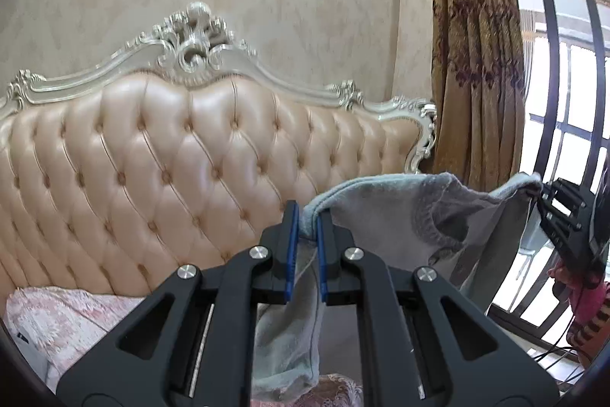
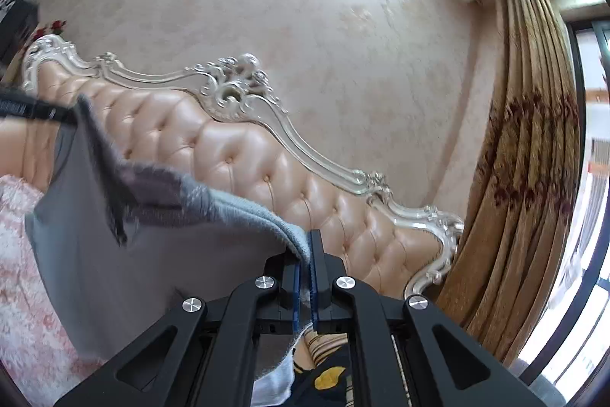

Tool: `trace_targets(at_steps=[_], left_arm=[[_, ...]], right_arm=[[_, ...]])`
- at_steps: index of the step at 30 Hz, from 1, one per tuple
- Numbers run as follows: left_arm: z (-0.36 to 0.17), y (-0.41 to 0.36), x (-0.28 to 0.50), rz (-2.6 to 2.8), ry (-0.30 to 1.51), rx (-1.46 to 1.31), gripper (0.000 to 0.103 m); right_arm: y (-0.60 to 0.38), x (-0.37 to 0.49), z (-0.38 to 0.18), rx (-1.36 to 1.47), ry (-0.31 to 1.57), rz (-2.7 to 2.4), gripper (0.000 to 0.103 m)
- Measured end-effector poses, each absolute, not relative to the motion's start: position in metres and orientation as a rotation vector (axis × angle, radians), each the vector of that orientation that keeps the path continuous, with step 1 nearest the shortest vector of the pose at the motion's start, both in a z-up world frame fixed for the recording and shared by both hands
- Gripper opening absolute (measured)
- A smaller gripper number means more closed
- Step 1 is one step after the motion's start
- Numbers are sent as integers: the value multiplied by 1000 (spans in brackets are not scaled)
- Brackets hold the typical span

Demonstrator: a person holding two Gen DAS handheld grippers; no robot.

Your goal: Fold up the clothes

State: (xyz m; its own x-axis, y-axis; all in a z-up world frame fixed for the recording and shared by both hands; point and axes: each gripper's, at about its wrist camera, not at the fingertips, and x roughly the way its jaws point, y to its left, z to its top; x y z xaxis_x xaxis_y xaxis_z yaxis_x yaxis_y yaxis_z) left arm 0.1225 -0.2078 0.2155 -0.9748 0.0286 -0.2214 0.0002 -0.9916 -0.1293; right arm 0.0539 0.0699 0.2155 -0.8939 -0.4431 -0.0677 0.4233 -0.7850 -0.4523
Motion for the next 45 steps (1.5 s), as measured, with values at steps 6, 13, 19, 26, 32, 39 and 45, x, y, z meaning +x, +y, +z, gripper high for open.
trace_targets(at_steps=[6, 13, 19, 26, 32, 39, 45], left_arm=[[249, -216, 170, 3116, -155, -245, 11], [263, -215, 222, 3139, -47, -199, 11], [257, -211, 269, 3167, 48, -216, 11], [242, -206, 309, 3163, 69, -291, 11], [228, -202, 342, 3155, 73, -361, 11], [200, -209, 346, 3165, 29, -490, 11], [161, -232, 321, 3186, -87, -627, 11]], right_arm=[[64, 93, 228, -132, 744, -2531, 4], [62, 137, 239, -205, 767, -2463, 4], [64, 183, 242, -272, 784, -2386, 4], [70, 227, 235, -302, 773, -2329, 4], [85, 261, 220, -239, 687, -2288, 4], [84, 273, 195, -162, 697, -2260, 4], [50, 231, 156, -7, 706, -2221, 4]])
